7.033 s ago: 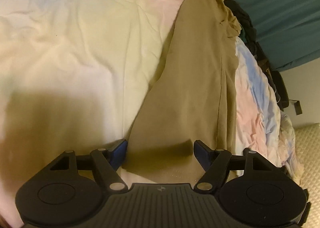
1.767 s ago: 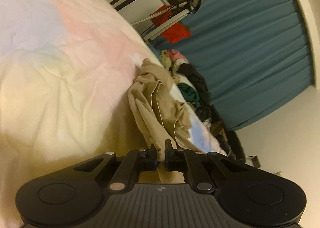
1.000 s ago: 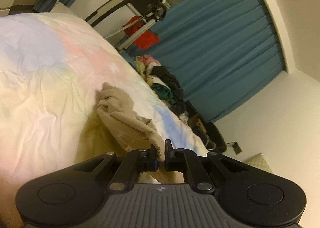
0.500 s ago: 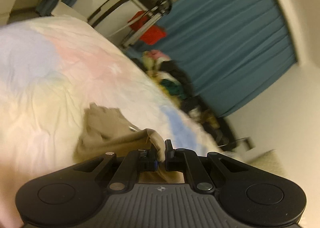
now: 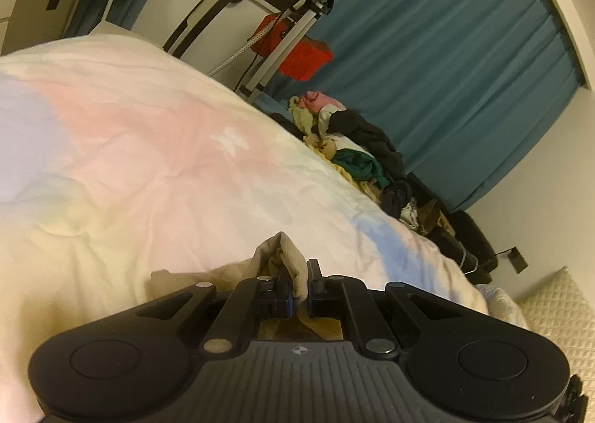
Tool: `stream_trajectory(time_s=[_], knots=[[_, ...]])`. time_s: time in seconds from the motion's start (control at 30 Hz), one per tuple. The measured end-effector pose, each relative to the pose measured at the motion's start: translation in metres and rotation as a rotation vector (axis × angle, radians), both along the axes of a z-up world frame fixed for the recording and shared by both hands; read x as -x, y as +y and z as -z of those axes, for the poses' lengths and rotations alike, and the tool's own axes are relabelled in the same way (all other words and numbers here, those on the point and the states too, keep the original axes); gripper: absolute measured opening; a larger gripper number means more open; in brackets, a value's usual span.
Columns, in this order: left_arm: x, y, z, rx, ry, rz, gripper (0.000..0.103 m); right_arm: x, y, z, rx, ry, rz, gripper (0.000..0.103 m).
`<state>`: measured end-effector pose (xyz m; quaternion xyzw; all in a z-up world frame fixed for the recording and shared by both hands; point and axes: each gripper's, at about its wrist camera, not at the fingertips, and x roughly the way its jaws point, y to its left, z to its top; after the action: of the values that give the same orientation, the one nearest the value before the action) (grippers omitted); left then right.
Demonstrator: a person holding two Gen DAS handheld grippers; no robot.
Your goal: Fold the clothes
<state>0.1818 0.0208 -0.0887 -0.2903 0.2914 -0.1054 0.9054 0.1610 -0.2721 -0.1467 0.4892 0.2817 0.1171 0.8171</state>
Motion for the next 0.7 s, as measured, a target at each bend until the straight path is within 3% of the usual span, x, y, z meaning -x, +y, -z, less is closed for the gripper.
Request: stream_trajectory(time_s=[0.13,0.2,0.27,0.33,0.37,0.43,0.5,0.57,0.7], knots=[[-0.015,-0.001,0.010,-0.042,-0.007,0.019,0.007,-0.017,-0.001,0.013,-0.031,0.012,-0.008,0.017],[-0.019,-0.002,0.015,-0.057,-0.008,0.039,0.008,-0.021,-0.001,0.014,-0.039,-0.005,-0.034,0.037],[-0.020,-0.003,0.018,-0.078,-0.007,0.059,0.012,-0.022,0.001,0.012,-0.051,-0.041,-0.063,0.071],[-0.018,-0.007,0.016,-0.113,-0.010,0.078,0.029,-0.019,0.005,0.005,-0.045,-0.072,-0.081,0.080],[-0.017,-0.009,0.014,-0.133,-0.012,0.089,0.042,-0.016,0.008,0.000,-0.028,-0.084,-0.088,0.080],[-0.009,-0.013,0.008,-0.183,-0.040,0.096,0.050,-0.008,0.014,-0.011,0.026,-0.108,-0.101,0.080],[0.001,-0.017,0.003,-0.240,-0.069,0.098,0.069,0.005,0.020,-0.021,0.099,-0.137,-0.110,0.080],[0.012,-0.021,-0.003,-0.293,-0.095,0.092,0.080,0.019,0.027,-0.030,0.177,-0.163,-0.116,0.078],[0.029,-0.023,-0.007,-0.323,-0.077,0.105,0.080,0.054,0.042,-0.035,0.311,-0.186,-0.104,0.050]])
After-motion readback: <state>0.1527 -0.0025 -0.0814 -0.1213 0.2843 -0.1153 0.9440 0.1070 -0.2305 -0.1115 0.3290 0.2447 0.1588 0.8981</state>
